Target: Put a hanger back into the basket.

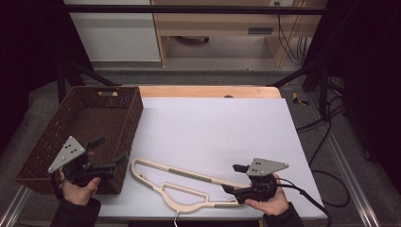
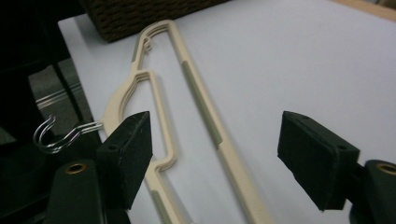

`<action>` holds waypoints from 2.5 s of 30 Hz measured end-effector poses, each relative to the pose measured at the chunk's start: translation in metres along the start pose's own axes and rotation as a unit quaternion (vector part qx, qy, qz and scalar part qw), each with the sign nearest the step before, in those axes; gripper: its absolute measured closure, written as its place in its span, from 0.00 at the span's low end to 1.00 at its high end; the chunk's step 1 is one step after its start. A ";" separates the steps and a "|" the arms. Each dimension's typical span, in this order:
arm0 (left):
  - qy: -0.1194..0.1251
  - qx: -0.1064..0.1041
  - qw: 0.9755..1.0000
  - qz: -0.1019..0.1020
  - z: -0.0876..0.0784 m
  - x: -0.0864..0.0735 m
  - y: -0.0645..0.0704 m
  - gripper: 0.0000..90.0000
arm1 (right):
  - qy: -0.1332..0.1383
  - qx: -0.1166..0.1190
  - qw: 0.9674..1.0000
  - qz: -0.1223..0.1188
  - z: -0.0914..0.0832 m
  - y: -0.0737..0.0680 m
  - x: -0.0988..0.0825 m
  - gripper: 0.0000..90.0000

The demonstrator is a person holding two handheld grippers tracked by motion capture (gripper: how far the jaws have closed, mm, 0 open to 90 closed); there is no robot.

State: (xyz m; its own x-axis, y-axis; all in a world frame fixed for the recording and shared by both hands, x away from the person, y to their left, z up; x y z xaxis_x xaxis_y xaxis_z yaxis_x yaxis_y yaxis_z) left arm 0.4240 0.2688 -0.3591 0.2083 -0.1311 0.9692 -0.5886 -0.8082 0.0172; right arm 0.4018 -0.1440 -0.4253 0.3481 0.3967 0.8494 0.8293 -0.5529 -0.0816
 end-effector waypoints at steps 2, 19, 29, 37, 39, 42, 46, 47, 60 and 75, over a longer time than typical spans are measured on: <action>-0.001 0.000 1.000 0.001 0.000 0.000 0.000 0.04 | -0.004 0.005 1.000 -0.003 0.002 -0.001 -0.001 0.32; -0.012 -0.007 1.000 0.005 0.007 -0.004 0.006 0.04 | -0.108 0.087 0.990 -0.036 0.040 -0.022 -0.036 0.56; -0.020 -0.009 1.000 0.006 0.010 -0.007 0.007 0.04 | -0.121 0.098 0.986 -0.052 0.047 -0.024 -0.042 0.63; -0.022 -0.011 1.000 0.009 0.011 -0.008 0.008 0.04 | -0.161 0.100 0.980 -0.066 0.055 -0.023 -0.055 0.70; -0.025 -0.012 1.000 0.011 0.013 -0.008 0.009 0.04 | -0.163 0.101 0.979 -0.070 0.056 -0.023 -0.056 0.71; -0.027 -0.013 1.000 0.010 0.014 -0.009 0.011 0.04 | -0.157 0.102 0.979 -0.073 0.056 -0.023 -0.054 0.71; -0.031 -0.013 0.999 0.012 0.016 -0.010 0.011 0.04 | -0.098 0.111 0.987 -0.069 0.052 -0.026 -0.040 0.65; -0.031 -0.013 0.999 0.012 0.016 -0.010 0.011 0.04 | -0.098 0.111 0.987 -0.069 0.052 -0.026 -0.040 0.65; -0.031 -0.014 0.999 0.010 0.017 -0.011 0.010 0.04 | -0.072 0.119 0.987 -0.082 0.082 -0.058 -0.005 0.52; -0.030 -0.013 0.999 0.009 0.016 -0.011 0.010 0.04 | -0.066 0.097 0.992 -0.041 0.121 -0.081 0.016 0.50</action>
State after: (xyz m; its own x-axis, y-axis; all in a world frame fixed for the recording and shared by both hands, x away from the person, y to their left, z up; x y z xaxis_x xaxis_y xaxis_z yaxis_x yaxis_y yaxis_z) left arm 0.4286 0.2526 -0.3735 0.2431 -0.1807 0.9530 -0.6126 -0.7904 0.0064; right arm 0.3930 -0.0040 -0.4687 0.3200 0.5345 0.7822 0.9213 -0.3680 -0.1254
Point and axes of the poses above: each handheld gripper's, and its own axes: z roughly forward along the jaws, x roughly out of its top, y roughly to its right, the point moved 4 cm from there along z, roughly forward along the jaws, and after that the axes turned 1 degree about z, right-handed, at the moved point
